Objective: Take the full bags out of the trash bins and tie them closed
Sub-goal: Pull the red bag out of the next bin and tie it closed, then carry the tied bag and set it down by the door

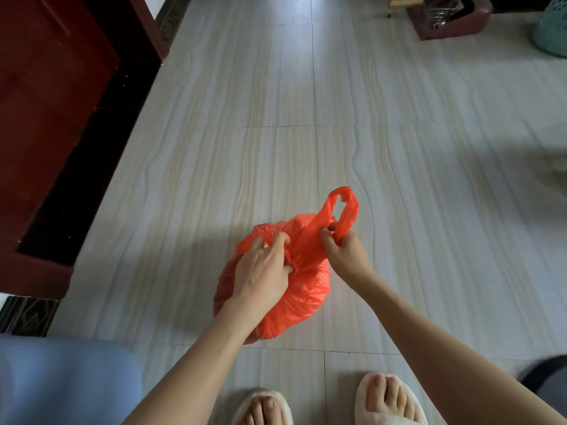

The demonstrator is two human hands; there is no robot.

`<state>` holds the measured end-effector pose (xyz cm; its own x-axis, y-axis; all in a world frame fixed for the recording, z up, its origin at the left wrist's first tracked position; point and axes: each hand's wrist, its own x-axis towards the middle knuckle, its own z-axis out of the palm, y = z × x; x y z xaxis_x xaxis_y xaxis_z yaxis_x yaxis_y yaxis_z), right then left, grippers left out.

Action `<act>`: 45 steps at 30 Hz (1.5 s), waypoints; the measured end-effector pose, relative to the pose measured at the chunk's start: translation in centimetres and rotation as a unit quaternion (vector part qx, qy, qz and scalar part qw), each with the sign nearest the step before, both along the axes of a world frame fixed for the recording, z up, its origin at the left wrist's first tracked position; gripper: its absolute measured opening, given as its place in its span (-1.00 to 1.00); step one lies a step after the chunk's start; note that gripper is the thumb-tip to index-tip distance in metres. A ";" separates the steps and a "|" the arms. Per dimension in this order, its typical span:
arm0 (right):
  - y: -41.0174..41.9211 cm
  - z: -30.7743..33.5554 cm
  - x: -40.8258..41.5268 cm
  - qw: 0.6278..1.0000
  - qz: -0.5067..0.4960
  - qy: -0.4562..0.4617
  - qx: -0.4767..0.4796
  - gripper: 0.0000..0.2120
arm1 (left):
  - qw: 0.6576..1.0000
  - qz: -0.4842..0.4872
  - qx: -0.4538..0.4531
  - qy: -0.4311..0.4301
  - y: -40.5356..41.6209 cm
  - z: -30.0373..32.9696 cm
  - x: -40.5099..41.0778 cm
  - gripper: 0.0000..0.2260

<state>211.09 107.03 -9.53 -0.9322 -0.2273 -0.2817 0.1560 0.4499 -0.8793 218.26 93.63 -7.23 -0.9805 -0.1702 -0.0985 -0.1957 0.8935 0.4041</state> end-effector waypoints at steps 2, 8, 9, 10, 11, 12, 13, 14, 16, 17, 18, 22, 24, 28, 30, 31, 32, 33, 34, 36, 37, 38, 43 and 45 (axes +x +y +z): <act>0.2 0.2 -0.1 1.000 -0.023 -0.006 -0.010 -0.73 | 1.000 -0.023 0.001 0.021 0.1 -0.1 0.2 -0.67; 0.6 2.0 -0.5 0.976 -0.052 -0.097 -0.185 -0.87 | 0.993 -0.040 0.103 -0.033 -0.2 -0.5 0.5 -0.60; 0.6 2.1 -0.7 0.970 -0.052 -0.110 -0.211 -0.81 | 0.992 -0.038 0.118 -0.035 -0.2 -0.4 0.5 -0.59; 0.5 2.3 -0.9 0.962 -0.053 -0.126 -0.237 -0.81 | 0.990 -0.031 0.132 -0.035 -0.2 -0.4 0.6 -0.60; 0.4 2.6 -1.2 0.946 -0.067 -0.155 -0.276 -0.83 | 0.988 -0.020 0.147 -0.033 -0.2 -0.5 0.7 -0.60; 0.3 2.9 -1.5 0.921 -0.094 -0.196 -0.324 -0.78 | 0.986 -0.006 0.164 -0.032 -0.2 -0.5 0.8 -0.61; 0.2 3.0 -1.9 0.888 -0.140 -0.241 -0.366 -0.74 | 0.982 0.011 0.186 -0.032 -0.3 -0.6 1.0 -0.62; 0.4 3.0 -2.4 0.856 -0.196 -0.273 -0.393 -0.73 | 0.975 0.024 0.217 -0.034 -0.2 -0.5 1.3 -0.63; 1.2 2.3 -3.1 0.815 -0.295 -0.312 -0.389 -0.80 | 0.959 0.029 0.280 -0.039 -0.1 -0.5 1.8 -0.66; 1.8 2.0 -3.2 0.806 -0.327 -0.323 -0.372 -0.85 | 0.955 0.021 0.293 -0.045 0.1 -0.4 2.2 -0.69; 2.5 1.8 -3.1 0.797 -0.352 -0.331 -0.363 -0.88 | 0.955 0.010 0.292 -0.054 0.2 -0.3 2.5 -0.73; 5.3 0.9 -2.7 0.742 -0.424 -0.359 -0.375 -0.88 | 0.969 -0.021 0.241 -0.049 -0.1 -0.5 4.0 -0.80; 6.1 0.6 -2.7 0.744 -0.427 -0.359 -0.368 -0.84 | 0.980 -0.043 0.191 -0.043 -0.5 -0.7 4.6 -0.80; 6.9 0.4 -3.2 0.763 -0.426 -0.353 -0.333 -0.78 | 0.991 -0.057 0.119 0.000 -1.6 -1.3 4.8 -0.76; 7.0 0.2 -3.8 0.776 -0.417 -0.351 -0.318 -0.76 | 0.994 -0.069 0.079 0.012 -2.1 -1.8 4.1 -0.73; 7.1 0.0 -4.3 0.784 -0.408 -0.351 -0.309 -0.72 | 0.995 -0.069 0.065 0.017 -2.4 -2.0 3.5 -0.73; 7.1 -0.2 -4.9 0.791 -0.400 -0.350 -0.303 -0.69 | 0.996 -0.071 0.047 0.026 -2.5 -2.2 2.8 -0.75; 7.1 -0.4 -5.4 0.797 -0.393 -0.350 -0.298 -0.67 | 0.995 -0.080 0.027 0.048 -2.7 -2.5 1.9 -0.78; 7.0 -0.5 -6.0 0.803 -0.383 -0.350 -0.293 -0.69 | 0.994 -0.089 0.000 0.064 -3.0 -2.9 1.0 -0.80; 6.4 -0.8 -6.9 0.816 -0.359 -0.349 -0.288 -0.77 | 0.992 -0.097 -0.041 0.065 -3.6 -4.0 -0.3 -0.83; 6.1 -0.9 -7.1 0.827 -0.339 -0.351 -0.281 -0.78 | 0.995 -0.088 -0.031 0.042 -3.9 -4.4 -0.8 -0.85; 6.0 -0.6 -7.1 0.838 -0.315 -0.353 -0.271 -0.74 | 0.998 -0.060 -0.003 0.016 -4.0 -4.4 -1.0 -0.86; 6.8 3.5 -4.7 0.894 -0.217 -0.354 -0.167 -0.72 | 0.934 0.207 0.242 -0.162 -3.7 -1.8 -1.7 -0.94; 6.9 6.5 -3.8 0.915 -0.184 -0.342 -0.111 -0.76 | 0.911 0.259 0.257 -0.193 -3.2 0.5 -1.7 -0.73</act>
